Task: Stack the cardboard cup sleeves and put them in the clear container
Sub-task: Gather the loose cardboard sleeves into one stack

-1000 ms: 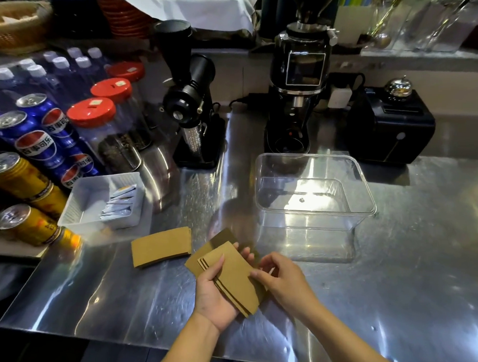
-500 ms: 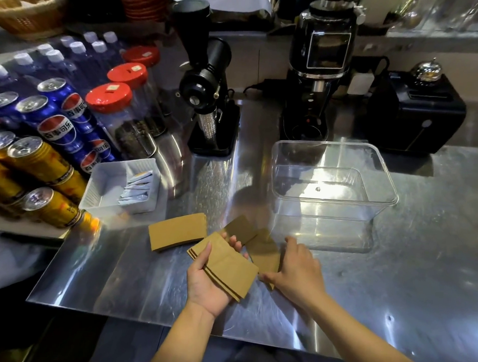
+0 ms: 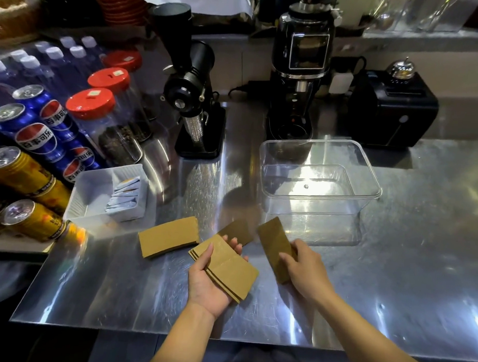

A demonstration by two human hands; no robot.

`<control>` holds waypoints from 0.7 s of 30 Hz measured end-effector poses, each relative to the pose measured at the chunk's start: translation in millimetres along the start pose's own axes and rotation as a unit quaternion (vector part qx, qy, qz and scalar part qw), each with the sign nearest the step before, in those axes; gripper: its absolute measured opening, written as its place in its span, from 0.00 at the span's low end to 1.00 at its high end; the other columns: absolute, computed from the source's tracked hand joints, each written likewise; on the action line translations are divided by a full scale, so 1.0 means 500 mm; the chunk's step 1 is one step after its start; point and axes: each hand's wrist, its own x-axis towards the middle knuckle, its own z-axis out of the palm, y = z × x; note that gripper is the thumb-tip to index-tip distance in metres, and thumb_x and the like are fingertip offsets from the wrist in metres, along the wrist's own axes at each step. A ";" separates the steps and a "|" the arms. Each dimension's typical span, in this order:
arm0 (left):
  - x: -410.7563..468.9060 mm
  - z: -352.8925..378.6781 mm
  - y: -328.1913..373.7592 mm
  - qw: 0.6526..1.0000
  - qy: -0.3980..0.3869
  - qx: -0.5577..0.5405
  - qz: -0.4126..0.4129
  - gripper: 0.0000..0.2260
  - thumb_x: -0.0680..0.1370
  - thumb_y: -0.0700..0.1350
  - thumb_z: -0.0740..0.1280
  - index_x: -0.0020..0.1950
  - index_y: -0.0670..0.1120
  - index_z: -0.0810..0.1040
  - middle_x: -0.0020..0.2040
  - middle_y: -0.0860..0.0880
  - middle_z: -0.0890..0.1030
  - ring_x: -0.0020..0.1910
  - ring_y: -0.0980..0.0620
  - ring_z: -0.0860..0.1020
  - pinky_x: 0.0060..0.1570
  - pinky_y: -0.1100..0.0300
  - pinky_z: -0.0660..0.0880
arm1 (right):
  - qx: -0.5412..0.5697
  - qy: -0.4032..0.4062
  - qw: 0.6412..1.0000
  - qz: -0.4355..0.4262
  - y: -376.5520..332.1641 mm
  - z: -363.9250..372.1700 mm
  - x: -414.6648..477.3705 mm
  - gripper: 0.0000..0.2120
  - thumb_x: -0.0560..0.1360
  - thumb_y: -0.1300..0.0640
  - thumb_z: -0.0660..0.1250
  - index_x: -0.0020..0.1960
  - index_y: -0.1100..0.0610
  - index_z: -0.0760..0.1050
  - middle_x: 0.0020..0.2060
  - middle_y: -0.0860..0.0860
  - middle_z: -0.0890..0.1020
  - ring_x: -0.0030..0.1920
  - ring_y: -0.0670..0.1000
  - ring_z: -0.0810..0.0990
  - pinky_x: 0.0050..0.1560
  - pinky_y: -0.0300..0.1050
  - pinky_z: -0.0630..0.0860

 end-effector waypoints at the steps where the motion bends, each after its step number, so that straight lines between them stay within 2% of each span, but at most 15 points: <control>1: 0.001 0.001 -0.001 1.000 -0.001 0.004 -0.003 0.16 0.69 0.48 0.67 0.54 0.43 0.80 0.47 0.43 0.84 0.46 0.46 0.83 0.60 0.48 0.71 | 0.027 0.015 0.999 -0.011 0.000 -0.008 0.000 0.06 0.75 0.55 0.64 0.46 0.58 0.73 0.37 0.50 0.79 0.39 0.53 0.77 0.36 0.45 0.70; 3: 0.001 0.004 -0.003 1.000 -0.005 0.011 -0.008 0.17 0.69 0.48 0.67 0.55 0.43 0.79 0.48 0.43 0.85 0.46 0.46 0.83 0.57 0.47 0.74 | 0.123 0.019 0.992 -0.017 -0.006 -0.021 -0.004 0.02 0.74 0.57 0.67 0.44 0.53 0.74 0.35 0.46 0.80 0.36 0.47 0.79 0.33 0.38 0.73; 5: 0.001 0.009 -0.005 1.000 -0.015 0.013 -0.019 0.18 0.69 0.49 0.67 0.57 0.43 0.78 0.49 0.43 0.84 0.47 0.46 0.83 0.52 0.47 0.77 | 0.240 -0.013 0.971 -0.012 -0.022 -0.025 -0.011 0.07 0.72 0.60 0.69 0.46 0.50 0.74 0.36 0.48 0.83 0.34 0.44 0.81 0.34 0.36 0.76; 8: -0.005 0.020 -0.007 0.998 -0.032 0.022 -0.056 0.20 0.69 0.52 0.67 0.56 0.43 0.80 0.51 0.39 0.84 0.49 0.40 0.82 0.48 0.44 0.78 | 0.307 -0.046 0.951 -0.008 -0.047 -0.015 -0.023 0.13 0.69 0.62 0.72 0.49 0.51 0.72 0.38 0.54 0.83 0.38 0.51 0.83 0.36 0.44 0.78; 10: -0.007 0.023 -0.007 0.996 -0.028 0.033 -0.073 0.23 0.68 0.53 0.67 0.57 0.40 0.79 0.52 0.36 0.83 0.49 0.38 0.82 0.50 0.42 0.75 | 0.316 -0.070 0.946 -0.016 -0.063 -0.003 -0.034 0.14 0.69 0.60 0.73 0.48 0.50 0.71 0.39 0.55 0.83 0.39 0.51 0.84 0.35 0.40 0.77; 12: -0.007 0.023 -0.007 0.996 -0.024 0.031 -0.075 0.24 0.67 0.53 0.67 0.56 0.38 0.79 0.51 0.36 0.83 0.48 0.38 0.82 0.51 0.41 0.73 | 0.307 -0.094 0.947 -0.024 -0.074 0.012 -0.043 0.14 0.69 0.59 0.73 0.46 0.47 0.70 0.40 0.54 0.83 0.39 0.49 0.84 0.35 0.38 0.77; 14: -0.008 0.020 -0.005 0.996 -0.028 0.035 -0.074 0.24 0.68 0.53 0.67 0.56 0.37 0.79 0.49 0.37 0.83 0.48 0.39 0.81 0.53 0.42 0.73 | 0.253 -0.097 0.962 -0.045 -0.083 0.025 -0.050 0.12 0.69 0.57 0.73 0.44 0.46 0.70 0.40 0.51 0.81 0.41 0.45 0.81 0.38 0.36 0.75; 17: -0.014 0.014 0.001 0.996 -0.040 0.050 -0.067 0.23 0.69 0.53 0.66 0.57 0.38 0.79 0.49 0.39 0.83 0.51 0.41 0.79 0.61 0.45 0.70 | 0.168 -0.087 0.977 -0.102 -0.091 0.039 -0.062 0.10 0.69 0.54 0.72 0.44 0.46 0.72 0.35 0.42 0.77 0.35 0.36 0.74 0.36 0.30 0.70; 19: -0.019 0.008 0.006 0.996 -0.048 0.047 -0.063 0.21 0.69 0.51 0.65 0.56 0.39 0.80 0.48 0.40 0.83 0.49 0.42 0.81 0.58 0.46 0.72 | 0.124 -0.078 0.980 -0.134 -0.095 0.045 -0.067 0.10 0.69 0.53 0.72 0.49 0.51 0.74 0.37 0.40 0.76 0.36 0.37 0.74 0.38 0.30 0.70; 21: -0.025 0.002 0.012 0.997 -0.051 0.035 -0.055 0.20 0.70 0.50 0.65 0.57 0.39 0.79 0.48 0.41 0.83 0.49 0.43 0.82 0.55 0.46 0.74 | 0.089 -0.070 0.981 -0.157 -0.100 0.048 -0.068 0.11 0.70 0.53 0.71 0.49 0.55 0.75 0.42 0.45 0.78 0.38 0.40 0.73 0.40 0.33 0.69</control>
